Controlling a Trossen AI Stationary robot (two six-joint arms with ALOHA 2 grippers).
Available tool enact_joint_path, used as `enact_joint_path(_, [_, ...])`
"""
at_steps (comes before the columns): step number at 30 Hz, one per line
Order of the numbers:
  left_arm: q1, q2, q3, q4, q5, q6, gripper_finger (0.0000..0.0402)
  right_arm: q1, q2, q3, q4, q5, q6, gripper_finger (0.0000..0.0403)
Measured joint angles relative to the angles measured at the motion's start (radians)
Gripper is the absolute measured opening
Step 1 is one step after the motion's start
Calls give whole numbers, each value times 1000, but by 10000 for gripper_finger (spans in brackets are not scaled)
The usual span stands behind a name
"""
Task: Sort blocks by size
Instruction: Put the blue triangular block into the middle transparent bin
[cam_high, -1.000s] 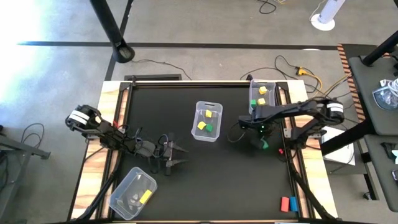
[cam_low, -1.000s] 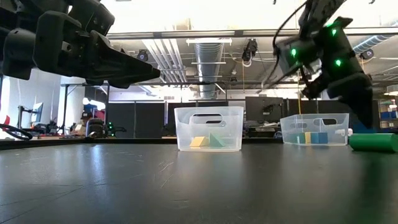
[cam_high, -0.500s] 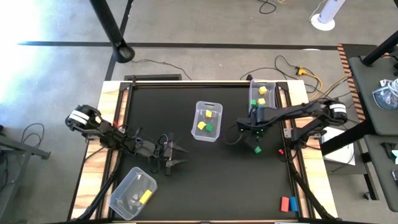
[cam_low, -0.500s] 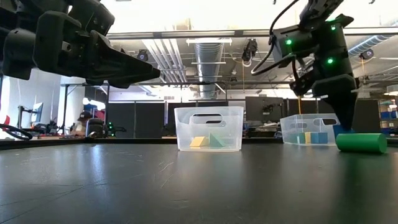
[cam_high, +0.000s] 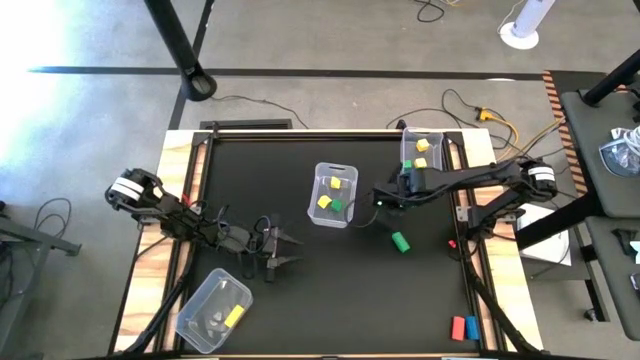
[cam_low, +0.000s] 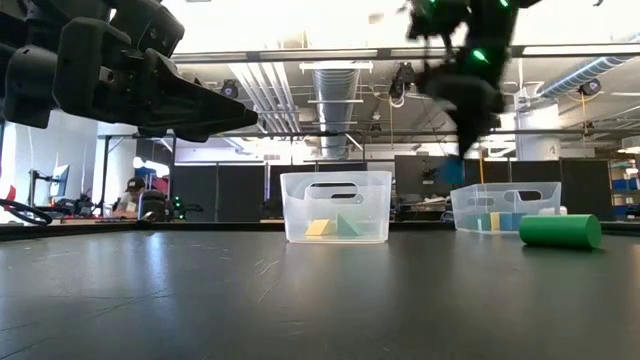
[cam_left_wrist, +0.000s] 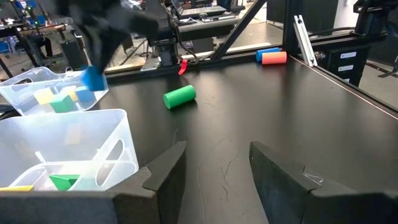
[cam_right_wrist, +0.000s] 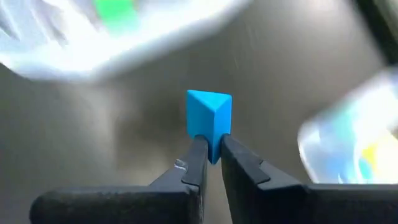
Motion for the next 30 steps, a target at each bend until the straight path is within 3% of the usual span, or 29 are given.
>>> enact_joint_path(5, [0,0,0,0,0,0,162,8,22,46,304,20,-136,32])
enact_joint_path(9, [0,0,0,0,0,-2,162,-5,93,58,508,-27,-211,32])
enact_joint_path(12, [0,0,0,0,0,-3,162,-23,196,138,499,-88,-251,32])
enact_joint_path(20, [0,0,0,-4,0,-6,162,-109,457,429,237,-81,-308,33])
enact_joint_path(30, [0,0,1,-34,0,-26,162,-159,584,483,212,-125,-314,33])
